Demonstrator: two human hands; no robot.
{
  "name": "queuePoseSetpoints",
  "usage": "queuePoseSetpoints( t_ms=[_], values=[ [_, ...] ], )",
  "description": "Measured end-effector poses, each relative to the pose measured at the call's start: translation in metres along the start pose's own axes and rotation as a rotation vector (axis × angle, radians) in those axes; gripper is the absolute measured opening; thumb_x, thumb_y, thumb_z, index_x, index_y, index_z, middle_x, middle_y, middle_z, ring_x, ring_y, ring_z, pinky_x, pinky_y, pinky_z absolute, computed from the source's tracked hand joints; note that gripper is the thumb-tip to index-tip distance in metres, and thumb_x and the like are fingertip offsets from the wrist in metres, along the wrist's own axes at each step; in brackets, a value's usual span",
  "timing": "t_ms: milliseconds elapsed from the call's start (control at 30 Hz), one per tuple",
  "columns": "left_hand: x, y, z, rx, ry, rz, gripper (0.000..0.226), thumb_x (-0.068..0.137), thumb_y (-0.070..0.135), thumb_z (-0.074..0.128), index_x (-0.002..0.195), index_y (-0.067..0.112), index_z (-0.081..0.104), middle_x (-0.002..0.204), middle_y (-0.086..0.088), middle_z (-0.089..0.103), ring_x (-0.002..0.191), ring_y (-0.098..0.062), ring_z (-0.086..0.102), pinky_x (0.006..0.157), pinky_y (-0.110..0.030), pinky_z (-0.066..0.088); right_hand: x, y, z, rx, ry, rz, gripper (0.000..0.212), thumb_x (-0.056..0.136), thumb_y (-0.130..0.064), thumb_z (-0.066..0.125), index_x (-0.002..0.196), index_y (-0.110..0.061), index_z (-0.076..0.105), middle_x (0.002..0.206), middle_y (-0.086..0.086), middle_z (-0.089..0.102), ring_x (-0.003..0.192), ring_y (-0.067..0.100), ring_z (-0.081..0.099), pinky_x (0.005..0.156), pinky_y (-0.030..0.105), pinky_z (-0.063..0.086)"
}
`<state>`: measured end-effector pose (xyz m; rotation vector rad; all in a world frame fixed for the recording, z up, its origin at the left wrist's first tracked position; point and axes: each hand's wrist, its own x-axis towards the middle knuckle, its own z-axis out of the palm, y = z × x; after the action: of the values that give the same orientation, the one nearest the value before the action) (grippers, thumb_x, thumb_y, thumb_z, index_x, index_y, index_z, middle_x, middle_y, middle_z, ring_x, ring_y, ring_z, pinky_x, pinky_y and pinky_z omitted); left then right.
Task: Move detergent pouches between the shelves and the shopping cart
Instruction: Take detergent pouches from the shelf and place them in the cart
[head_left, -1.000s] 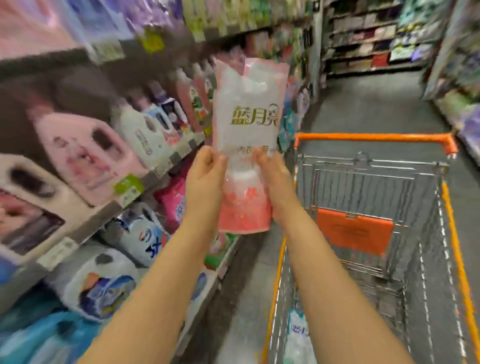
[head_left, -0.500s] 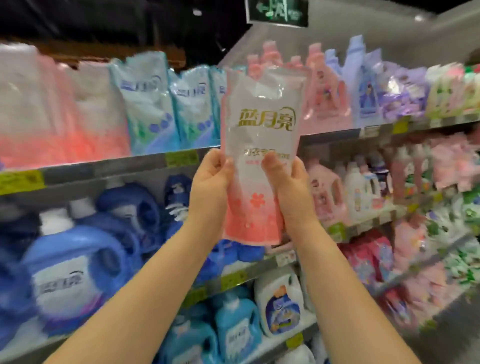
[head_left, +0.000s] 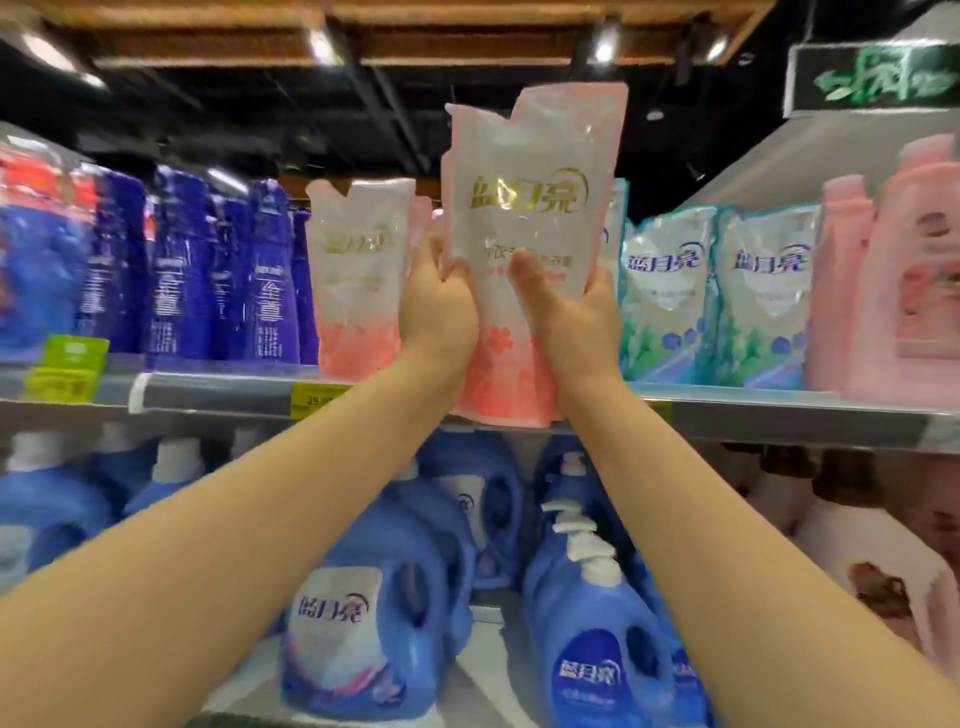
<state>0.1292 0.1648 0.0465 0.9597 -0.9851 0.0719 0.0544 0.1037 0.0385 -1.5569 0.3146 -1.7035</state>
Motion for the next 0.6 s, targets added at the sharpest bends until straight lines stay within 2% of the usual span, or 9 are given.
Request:
queuePoseSetpoints(
  t_ms=[100,200,267,333,467,600],
  values=[
    [0.045,-0.005,0.002,0.010,0.084,-0.029,0.032,0.094,0.025,0.035,0.121,0.024,0.052,0.110,-0.005,0.065,0.100,-0.027,0.063,0.089,-0.048,0.051,0.036,0.005,0.024,-0.024,-0.057,-0.029,0.065,0.067,-0.054,0.075,0.115,-0.017,0.053,0.106,-0.002,0.067,0.098,0.018,0.065,0.091,0.042,0.051],
    [0.077,-0.012,0.003,0.076,0.191,-0.024,0.029,0.085,0.026,0.035,0.103,0.025,0.057,0.103,-0.009,0.066,0.096,-0.031,0.063,0.087,-0.048,0.052,0.061,0.011,0.043,-0.054,-0.122,-0.036,0.063,0.073,-0.051,0.073,0.119,-0.015,0.050,0.109,-0.002,0.065,0.101,0.019,0.063,0.093,0.040,0.049],
    [0.087,-0.019,0.006,0.082,0.221,-0.026,0.024,0.091,0.016,0.034,0.087,0.027,0.054,0.097,-0.008,0.065,0.093,-0.029,0.063,0.086,-0.046,0.053,0.072,0.017,0.051,-0.068,-0.165,-0.022,0.061,0.076,-0.049,0.071,0.122,-0.016,0.048,0.109,-0.004,0.063,0.102,0.018,0.062,0.093,0.040,0.049],
    [0.094,-0.029,0.010,0.065,0.232,-0.032,0.027,0.095,0.013,0.033,0.081,0.027,0.052,0.092,-0.006,0.064,0.091,-0.028,0.063,0.086,-0.045,0.053,0.082,0.024,0.055,-0.087,-0.181,-0.010,0.060,0.078,-0.049,0.069,0.122,-0.016,0.045,0.108,-0.004,0.060,0.102,0.018,0.061,0.092,0.041,0.050],
    [0.107,-0.053,0.018,0.037,0.244,-0.072,0.024,0.096,0.014,0.033,0.093,0.025,0.054,0.088,-0.003,0.063,0.087,-0.025,0.062,0.086,-0.042,0.053,0.095,0.042,0.060,-0.124,-0.189,0.000,0.059,0.079,-0.049,0.068,0.120,-0.013,0.044,0.104,-0.003,0.057,0.102,0.021,0.060,0.091,0.042,0.050],
    [0.119,-0.076,0.016,0.064,0.226,-0.085,0.027,0.099,0.016,0.032,0.114,0.019,0.055,0.102,-0.005,0.061,0.098,-0.027,0.060,0.091,-0.041,0.050,0.104,0.063,0.066,-0.186,-0.207,0.034,0.054,0.080,-0.049,0.066,0.115,-0.015,0.043,0.111,0.001,0.058,0.103,0.022,0.058,0.092,0.038,0.048]
  ],
)
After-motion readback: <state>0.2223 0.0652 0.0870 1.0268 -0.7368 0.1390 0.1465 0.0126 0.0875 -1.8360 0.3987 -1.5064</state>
